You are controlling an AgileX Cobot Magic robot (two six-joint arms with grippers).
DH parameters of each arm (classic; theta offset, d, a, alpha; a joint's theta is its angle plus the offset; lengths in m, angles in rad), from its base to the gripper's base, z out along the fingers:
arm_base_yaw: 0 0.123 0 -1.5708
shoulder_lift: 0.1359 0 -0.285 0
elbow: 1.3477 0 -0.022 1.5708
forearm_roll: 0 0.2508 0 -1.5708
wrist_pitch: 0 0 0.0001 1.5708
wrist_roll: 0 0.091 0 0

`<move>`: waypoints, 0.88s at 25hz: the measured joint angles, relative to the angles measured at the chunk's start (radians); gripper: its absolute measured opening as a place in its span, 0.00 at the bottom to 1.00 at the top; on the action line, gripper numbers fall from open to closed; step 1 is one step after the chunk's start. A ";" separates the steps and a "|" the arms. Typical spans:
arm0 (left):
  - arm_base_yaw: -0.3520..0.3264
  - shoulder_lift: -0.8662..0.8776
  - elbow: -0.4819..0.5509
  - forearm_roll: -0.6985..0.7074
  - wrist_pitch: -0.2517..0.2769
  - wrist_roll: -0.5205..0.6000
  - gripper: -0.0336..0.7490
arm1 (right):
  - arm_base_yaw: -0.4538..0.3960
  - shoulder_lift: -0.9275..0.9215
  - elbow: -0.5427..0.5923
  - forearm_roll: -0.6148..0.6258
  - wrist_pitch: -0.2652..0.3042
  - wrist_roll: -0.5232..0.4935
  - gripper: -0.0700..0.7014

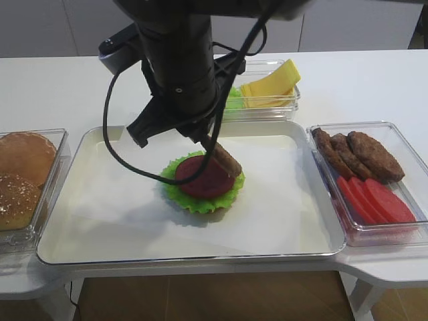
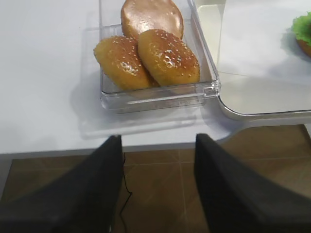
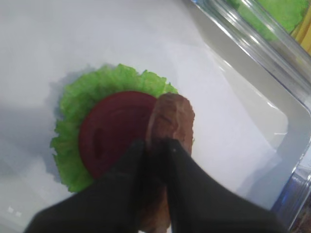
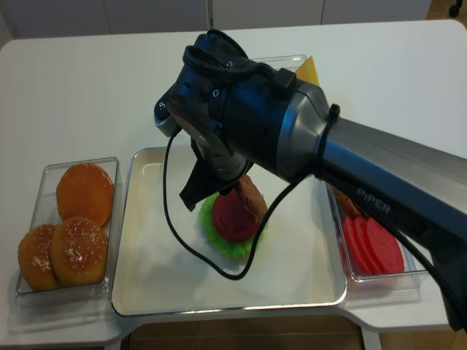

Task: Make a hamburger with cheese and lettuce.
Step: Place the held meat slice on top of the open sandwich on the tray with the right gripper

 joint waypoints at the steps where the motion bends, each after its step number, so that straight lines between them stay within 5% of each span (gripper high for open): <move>1: 0.000 0.000 0.000 0.000 0.000 0.000 0.50 | 0.000 0.000 0.000 0.001 0.000 -0.002 0.22; 13: 0.000 0.000 0.000 0.000 0.000 0.000 0.50 | 0.000 0.004 0.000 0.038 0.000 -0.019 0.38; 22: 0.000 0.000 0.000 0.000 0.000 0.000 0.50 | 0.000 0.006 0.000 0.067 0.000 -0.022 0.39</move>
